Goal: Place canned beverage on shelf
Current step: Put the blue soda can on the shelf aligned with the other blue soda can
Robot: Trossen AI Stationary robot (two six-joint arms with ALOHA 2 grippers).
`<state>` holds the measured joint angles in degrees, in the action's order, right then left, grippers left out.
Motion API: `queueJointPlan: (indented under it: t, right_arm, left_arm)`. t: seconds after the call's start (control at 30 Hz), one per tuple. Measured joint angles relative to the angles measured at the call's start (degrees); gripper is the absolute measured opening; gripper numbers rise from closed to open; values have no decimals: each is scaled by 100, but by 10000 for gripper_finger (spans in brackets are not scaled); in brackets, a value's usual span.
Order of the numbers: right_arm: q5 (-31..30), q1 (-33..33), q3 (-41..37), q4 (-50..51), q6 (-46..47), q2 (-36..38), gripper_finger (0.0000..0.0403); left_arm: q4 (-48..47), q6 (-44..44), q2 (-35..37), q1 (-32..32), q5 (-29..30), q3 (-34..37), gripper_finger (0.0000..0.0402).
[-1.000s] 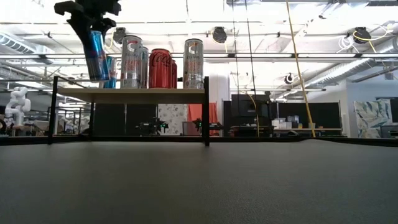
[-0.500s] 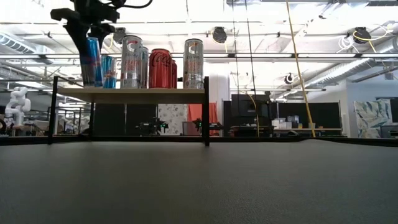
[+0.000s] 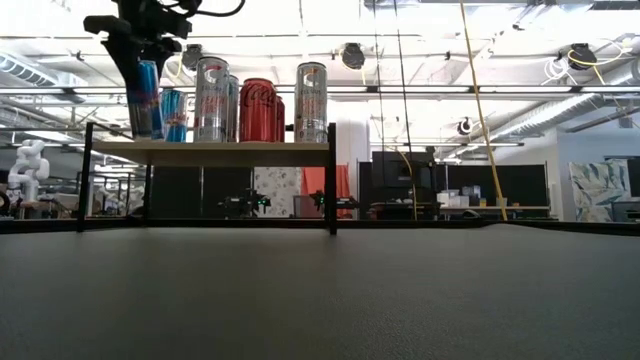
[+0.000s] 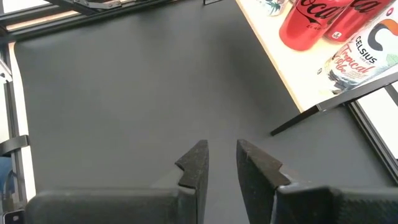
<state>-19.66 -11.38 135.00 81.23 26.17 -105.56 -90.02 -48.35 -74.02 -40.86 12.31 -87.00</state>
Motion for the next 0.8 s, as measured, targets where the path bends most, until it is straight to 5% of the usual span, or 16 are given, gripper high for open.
queueJointPlan:
  t: [0.8]
  right_arm:
    - [22,0,0,0,14,0,68]
  left_arm:
    - [242,-23,1,11,14,0,253]
